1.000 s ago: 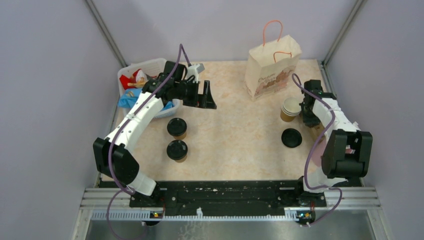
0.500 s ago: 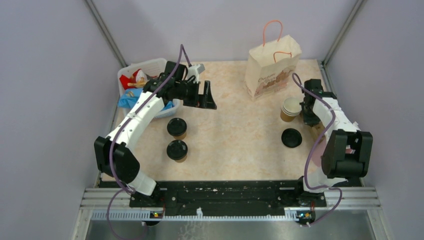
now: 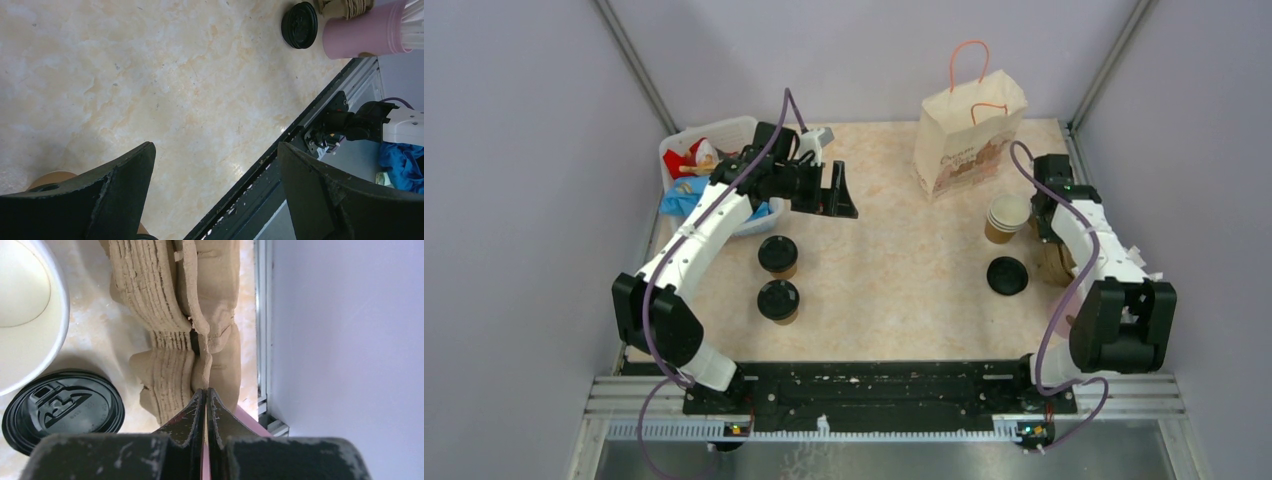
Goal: Pack the takeout coffee
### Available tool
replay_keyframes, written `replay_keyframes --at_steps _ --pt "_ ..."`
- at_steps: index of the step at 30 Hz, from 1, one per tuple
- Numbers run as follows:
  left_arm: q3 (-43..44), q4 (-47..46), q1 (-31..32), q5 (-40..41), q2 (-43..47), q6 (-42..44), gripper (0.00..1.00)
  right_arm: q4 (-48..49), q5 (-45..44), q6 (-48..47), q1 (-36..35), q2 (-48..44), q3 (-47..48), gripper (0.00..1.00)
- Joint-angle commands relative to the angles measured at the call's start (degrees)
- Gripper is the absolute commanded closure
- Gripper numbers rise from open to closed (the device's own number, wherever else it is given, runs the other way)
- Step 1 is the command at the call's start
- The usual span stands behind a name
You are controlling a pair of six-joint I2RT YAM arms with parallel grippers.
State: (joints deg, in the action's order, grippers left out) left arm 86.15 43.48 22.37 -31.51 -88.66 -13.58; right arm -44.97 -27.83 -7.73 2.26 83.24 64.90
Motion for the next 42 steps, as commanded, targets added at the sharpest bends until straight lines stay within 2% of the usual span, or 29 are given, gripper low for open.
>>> replay_keyframes --at_steps 1,23,30,42 --pt "0.0 -2.5 -0.3 -1.4 1.7 -0.1 0.02 4.1 -6.1 -2.3 -1.7 -2.0 -0.9 1.0" --pt "0.4 -2.5 -0.2 -1.3 1.4 0.0 0.02 5.7 -22.1 -9.3 -11.2 0.9 -2.5 1.0" --pt "0.9 -2.5 -0.3 -1.4 1.2 0.0 0.02 2.2 -20.7 -6.7 -12.9 2.2 -0.4 1.0" --pt "0.8 -2.6 -0.2 -1.8 1.2 -0.2 0.02 0.4 -11.4 -0.9 -13.0 2.4 0.3 1.0"
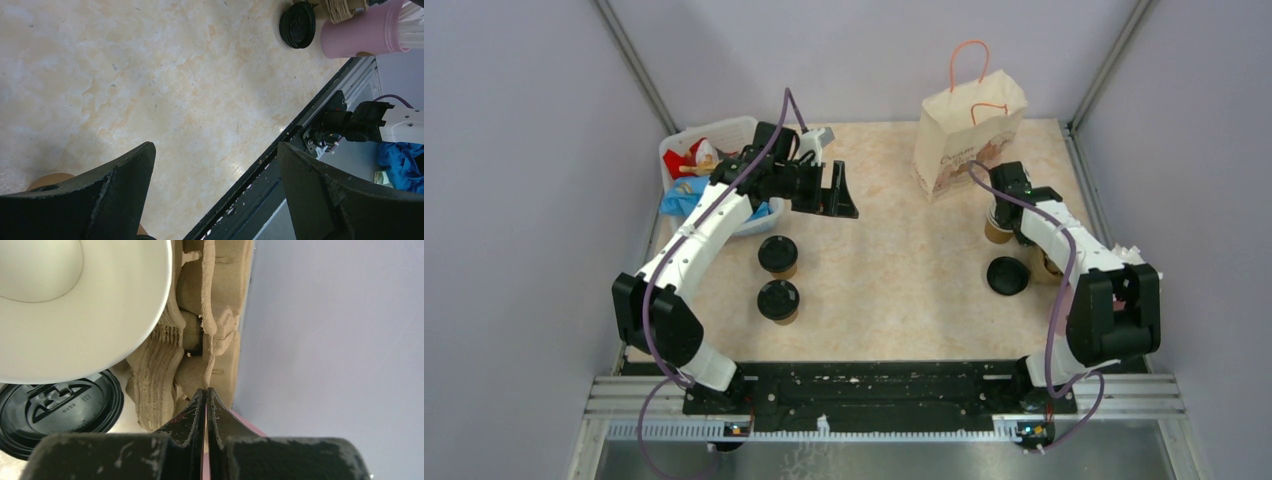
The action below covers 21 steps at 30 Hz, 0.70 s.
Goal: Pack the takeout coffee
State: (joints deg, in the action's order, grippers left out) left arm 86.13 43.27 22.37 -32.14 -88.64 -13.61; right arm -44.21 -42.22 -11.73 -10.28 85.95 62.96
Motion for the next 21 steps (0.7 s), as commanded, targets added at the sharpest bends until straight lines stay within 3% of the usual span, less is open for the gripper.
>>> replay_keyframes --at_steps 1,21 --pt "0.8 -2.4 -0.2 -1.1 1.2 -0.2 0.02 -0.2 3.3 3.6 -0.4 -0.1 2.1 1.0" --pt "0.4 -2.2 -0.3 -0.5 1.7 0.2 0.02 2.6 -2.4 6.2 -0.4 3.0 -1.2 0.87"
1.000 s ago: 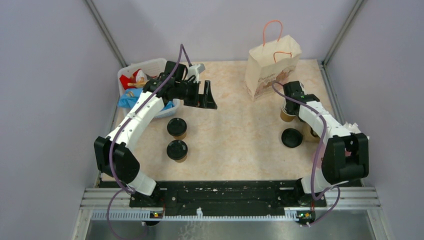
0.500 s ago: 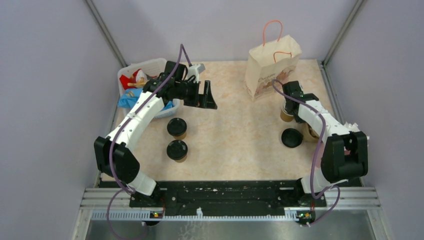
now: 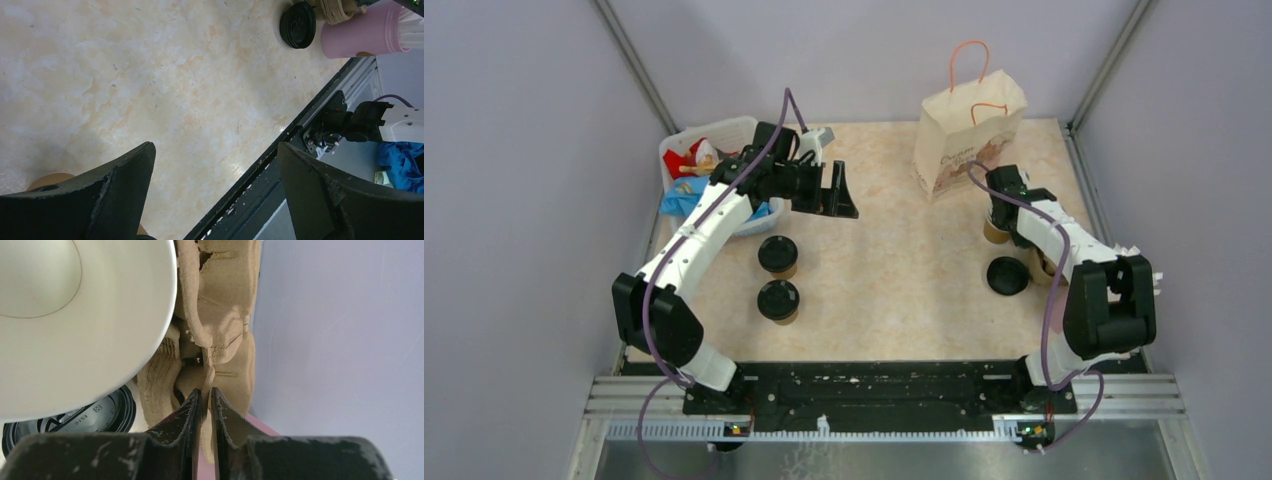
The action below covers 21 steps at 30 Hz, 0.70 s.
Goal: Pack the takeout coffee
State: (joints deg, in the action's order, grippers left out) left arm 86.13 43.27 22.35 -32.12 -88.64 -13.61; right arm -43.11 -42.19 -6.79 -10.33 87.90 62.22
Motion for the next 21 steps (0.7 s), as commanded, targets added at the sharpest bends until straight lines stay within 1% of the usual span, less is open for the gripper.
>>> replay_keyframes --at_steps 1,3,7,13,17,21 --pt "0.4 -2.2 -0.3 -0.4 1.7 0.2 0.02 1.5 -2.5 1.2 -0.4 1.1 -0.5 0.87" --pt "0.4 -2.0 -0.3 -0.4 1.7 0.2 0.02 1.5 -2.3 1.0 -0.4 1.3 -0.7 0.89" --pt "0.7 -2.0 -0.3 -0.4 1.6 0.1 0.02 -0.6 -3.1 1.2 -0.4 0.9 0.4 1.0" --pt "0.5 -2.3 -0.3 -1.2 1.6 -0.2 0.02 -0.8 -6.4 0.6 -0.4 -1.0 0.4 1.0" --pt "0.2 -2.4 -0.3 -1.4 2.1 -0.4 0.02 2.6 -8.2 1.3 0.4 -1.6 -1.0 1.0" --pt "0.0 -2.4 -0.3 -1.4 2.5 -0.4 0.02 5.3 -9.9 2.4 1.9 -0.4 -2.1 1.0"
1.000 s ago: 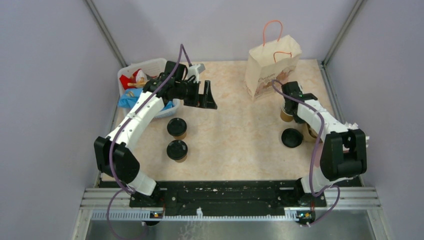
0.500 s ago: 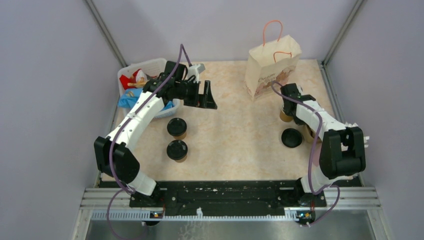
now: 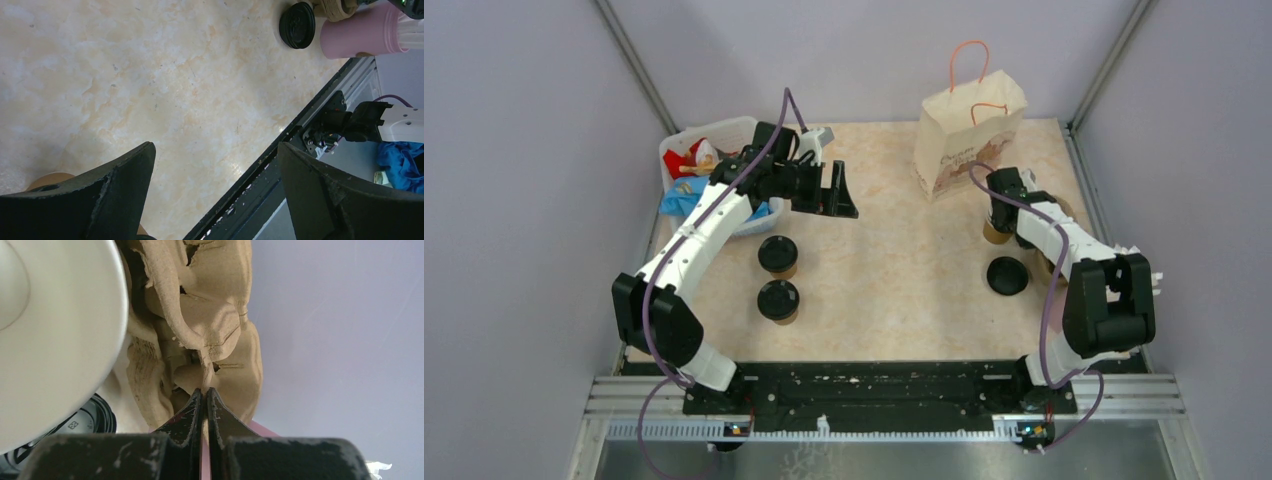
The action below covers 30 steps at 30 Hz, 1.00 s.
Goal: Pack the takeout coffee
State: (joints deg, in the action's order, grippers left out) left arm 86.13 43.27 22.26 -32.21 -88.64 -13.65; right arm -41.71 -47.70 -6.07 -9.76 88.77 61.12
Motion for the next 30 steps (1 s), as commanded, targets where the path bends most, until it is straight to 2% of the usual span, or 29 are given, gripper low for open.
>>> replay_keyframes --at_steps 1,8,15,22,25,27,30 --pt "0.0 -2.4 -0.2 -1.3 2.6 -0.3 0.02 4.6 -4.1 1.7 1.9 -1.0 -1.3 1.0" --pt "0.7 -1.9 -0.2 -0.8 2.6 -0.2 0.02 5.8 -1.7 1.2 4.1 -0.7 0.4 1.0" --pt "1.6 -1.8 -0.2 -1.1 1.8 -0.6 0.02 -2.4 0.6 5.4 4.0 -3.7 6.6 1.0" --pt "2.6 -2.6 -0.2 -2.2 1.1 -1.5 0.03 -6.9 1.8 5.6 3.4 -7.9 12.4 1.0" --pt "3.7 -2.9 -0.3 -2.2 1.0 -2.8 0.02 -5.5 8.4 0.7 1.5 -11.0 14.5 1.0" --pt "4.4 -3.5 -0.8 -3.4 1.3 -5.3 0.02 -1.7 12.5 -5.6 -2.6 -14.7 14.1 1.0" --pt "3.6 -7.1 -2.1 -6.1 3.2 -12.0 0.02 4.6 13.9 -12.1 -10.2 -20.5 12.6 1.0"
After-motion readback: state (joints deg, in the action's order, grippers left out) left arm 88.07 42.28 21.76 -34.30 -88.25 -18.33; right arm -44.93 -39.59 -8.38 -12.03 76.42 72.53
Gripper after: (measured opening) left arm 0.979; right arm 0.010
